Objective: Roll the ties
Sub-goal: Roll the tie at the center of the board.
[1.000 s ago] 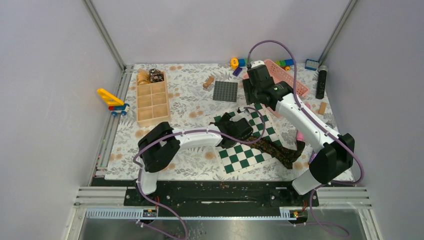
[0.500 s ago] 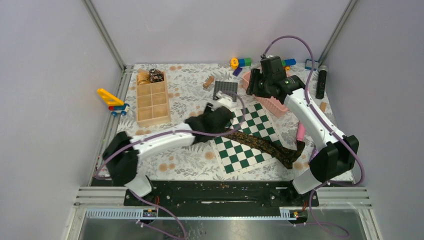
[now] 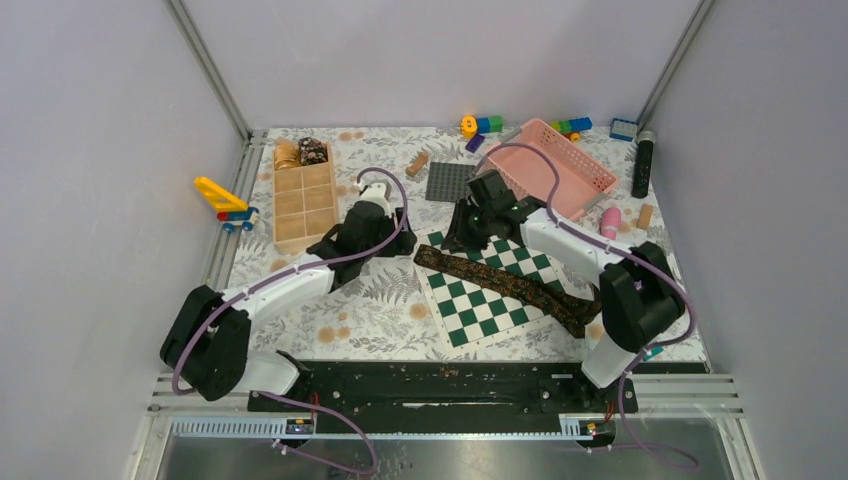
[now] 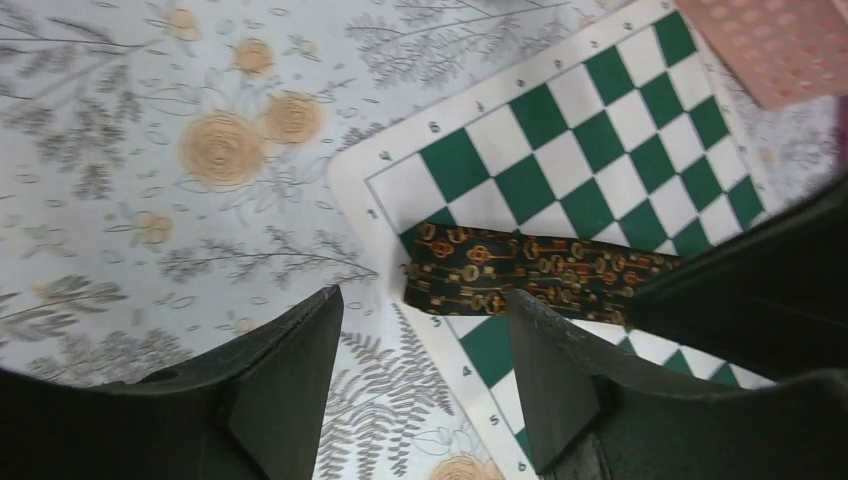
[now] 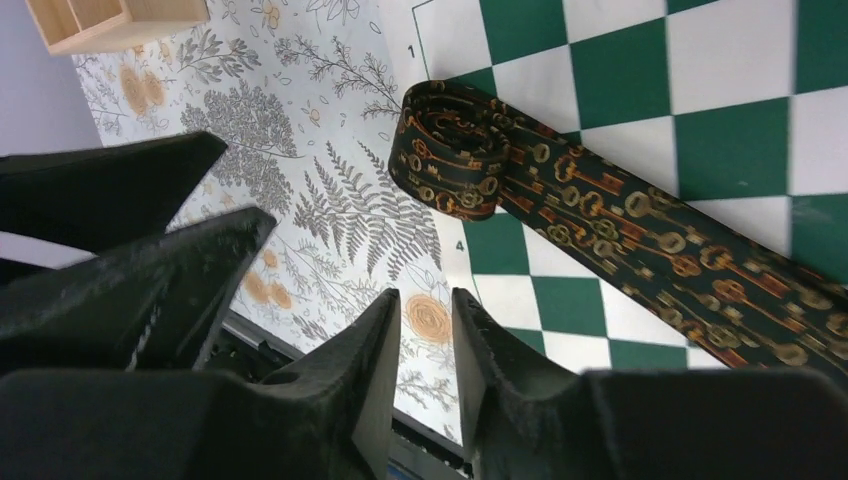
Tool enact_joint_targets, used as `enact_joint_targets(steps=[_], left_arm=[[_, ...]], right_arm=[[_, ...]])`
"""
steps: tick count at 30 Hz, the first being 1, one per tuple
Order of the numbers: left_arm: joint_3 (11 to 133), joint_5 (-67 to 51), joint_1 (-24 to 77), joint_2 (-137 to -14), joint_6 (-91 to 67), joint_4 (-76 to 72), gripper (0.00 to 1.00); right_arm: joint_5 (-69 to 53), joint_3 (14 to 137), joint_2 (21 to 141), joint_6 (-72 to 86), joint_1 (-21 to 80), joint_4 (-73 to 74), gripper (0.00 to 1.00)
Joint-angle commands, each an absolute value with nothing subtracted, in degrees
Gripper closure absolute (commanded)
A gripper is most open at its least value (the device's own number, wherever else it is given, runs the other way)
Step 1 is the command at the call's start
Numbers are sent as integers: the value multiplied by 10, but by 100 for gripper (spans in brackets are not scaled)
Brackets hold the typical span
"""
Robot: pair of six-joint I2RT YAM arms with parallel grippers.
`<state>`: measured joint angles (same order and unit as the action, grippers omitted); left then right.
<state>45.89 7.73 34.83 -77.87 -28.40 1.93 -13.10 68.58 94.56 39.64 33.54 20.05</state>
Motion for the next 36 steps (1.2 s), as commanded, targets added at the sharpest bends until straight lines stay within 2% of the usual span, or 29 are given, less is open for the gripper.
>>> enact_joint_targets(steps=[1,19,36], left_arm=[[424,-28,337,-787,-324,-131,37],[391,-49,326,-856,-342,-200,39],[389,-78,326,-918,-347,-238,41]], right_arm=[[-171,680,983,435,345,120,70],[-171,688,1073,447,353,101,74],[-124,673,1098,463,353,100,74]])
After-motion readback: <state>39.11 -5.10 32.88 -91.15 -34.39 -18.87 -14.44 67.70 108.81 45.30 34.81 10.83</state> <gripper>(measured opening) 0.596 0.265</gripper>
